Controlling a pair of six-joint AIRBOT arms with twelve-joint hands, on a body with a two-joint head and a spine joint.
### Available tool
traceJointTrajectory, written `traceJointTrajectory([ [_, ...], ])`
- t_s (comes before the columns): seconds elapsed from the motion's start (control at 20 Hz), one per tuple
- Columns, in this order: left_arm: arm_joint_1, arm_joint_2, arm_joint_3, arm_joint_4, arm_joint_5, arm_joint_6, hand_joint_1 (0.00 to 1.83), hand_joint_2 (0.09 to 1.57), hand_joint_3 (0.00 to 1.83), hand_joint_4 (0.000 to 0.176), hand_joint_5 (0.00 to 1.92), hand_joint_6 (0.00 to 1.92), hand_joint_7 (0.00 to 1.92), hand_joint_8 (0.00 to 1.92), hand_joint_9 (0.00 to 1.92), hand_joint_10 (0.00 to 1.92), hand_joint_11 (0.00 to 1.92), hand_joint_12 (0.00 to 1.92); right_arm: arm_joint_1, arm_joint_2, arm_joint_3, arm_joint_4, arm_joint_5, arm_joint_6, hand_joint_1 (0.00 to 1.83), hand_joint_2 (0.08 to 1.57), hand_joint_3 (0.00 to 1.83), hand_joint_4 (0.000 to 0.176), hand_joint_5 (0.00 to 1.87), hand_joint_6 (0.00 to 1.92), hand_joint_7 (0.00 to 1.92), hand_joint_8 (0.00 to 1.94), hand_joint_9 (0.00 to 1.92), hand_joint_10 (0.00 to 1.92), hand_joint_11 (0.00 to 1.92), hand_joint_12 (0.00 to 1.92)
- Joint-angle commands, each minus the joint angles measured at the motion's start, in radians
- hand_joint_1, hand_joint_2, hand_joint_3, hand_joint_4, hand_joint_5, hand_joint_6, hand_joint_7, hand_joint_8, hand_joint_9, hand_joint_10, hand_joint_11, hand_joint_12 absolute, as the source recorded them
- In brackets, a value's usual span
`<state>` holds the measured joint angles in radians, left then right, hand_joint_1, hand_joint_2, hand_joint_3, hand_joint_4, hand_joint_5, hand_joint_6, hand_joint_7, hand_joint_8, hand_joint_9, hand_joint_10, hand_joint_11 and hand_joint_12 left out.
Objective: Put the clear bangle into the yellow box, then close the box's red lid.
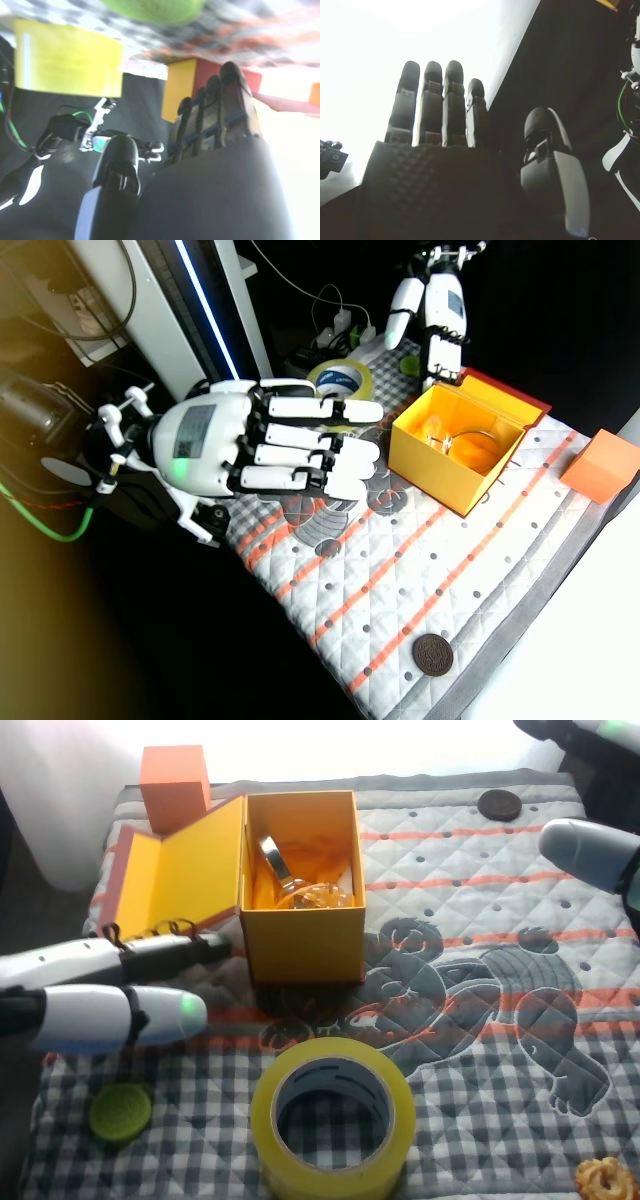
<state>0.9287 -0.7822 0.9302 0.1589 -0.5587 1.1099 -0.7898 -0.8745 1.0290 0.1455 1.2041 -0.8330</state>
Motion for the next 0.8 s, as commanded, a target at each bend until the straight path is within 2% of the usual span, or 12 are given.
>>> traceJointTrajectory([
  [0.0, -0.012, 0.006, -0.007, -0.041, -0.135, 0.031, 0.00, 1.37, 0.00, 0.000, 0.04, 0.01, 0.01, 0.00, 0.00, 0.00, 0.00, 0.14, 0.006, 0.002, 0.003, 0.012, 0.125, 0.009, 0.00, 1.33, 0.00, 0.075, 0.21, 0.00, 0.39, 0.00, 0.25, 0.00, 0.00, 0.47],
  [0.15, -0.012, 0.008, -0.009, -0.097, -0.170, 0.071, 0.00, 1.37, 0.00, 0.000, 0.03, 0.00, 0.00, 0.00, 0.00, 0.00, 0.00, 0.09, 0.002, 0.003, 0.003, 0.017, 0.126, 0.009, 0.00, 1.33, 0.00, 0.080, 0.20, 0.00, 0.37, 0.00, 0.23, 0.00, 0.00, 0.42],
  [0.25, -0.011, 0.005, -0.015, -0.151, -0.211, 0.111, 0.00, 1.39, 0.01, 0.000, 0.00, 0.00, 0.01, 0.00, 0.01, 0.00, 0.01, 0.09, -0.002, 0.005, -0.001, 0.021, 0.128, 0.009, 0.00, 1.32, 0.00, 0.077, 0.21, 0.00, 0.38, 0.00, 0.24, 0.00, 0.00, 0.45],
  [0.4, -0.002, -0.011, -0.021, -0.240, -0.294, 0.168, 0.00, 1.38, 0.00, 0.000, 0.00, 0.00, 0.00, 0.00, 0.00, 0.00, 0.00, 0.04, -0.018, 0.011, -0.008, 0.036, 0.142, 0.010, 0.00, 1.33, 0.00, 0.073, 0.19, 0.00, 0.37, 0.00, 0.22, 0.00, 0.00, 0.32],
  [0.5, -0.002, -0.022, -0.017, -0.262, -0.316, 0.176, 0.00, 1.37, 0.00, 0.000, 0.00, 0.00, 0.00, 0.00, 0.00, 0.00, 0.00, 0.00, -0.029, 0.016, -0.012, 0.044, 0.150, 0.010, 0.00, 1.32, 0.00, 0.087, 0.19, 0.00, 0.35, 0.00, 0.21, 0.00, 0.00, 0.28],
  [0.65, 0.000, -0.028, -0.013, -0.282, -0.336, 0.176, 0.00, 1.38, 0.00, 0.000, 0.00, 0.00, 0.00, 0.00, 0.00, 0.00, 0.00, 0.00, -0.038, 0.018, -0.014, 0.051, 0.158, 0.010, 0.00, 1.32, 0.00, 0.079, 0.21, 0.00, 0.36, 0.00, 0.21, 0.00, 0.00, 0.26],
  [0.75, 0.000, -0.027, -0.013, -0.272, -0.307, 0.176, 0.00, 1.37, 0.00, 0.000, 0.01, 0.00, 0.00, 0.00, 0.00, 0.00, 0.01, 0.00, -0.041, 0.017, -0.014, 0.051, 0.158, 0.010, 0.00, 1.30, 0.00, 0.099, 0.22, 0.01, 0.37, 0.01, 0.22, 0.01, 0.00, 0.26],
])
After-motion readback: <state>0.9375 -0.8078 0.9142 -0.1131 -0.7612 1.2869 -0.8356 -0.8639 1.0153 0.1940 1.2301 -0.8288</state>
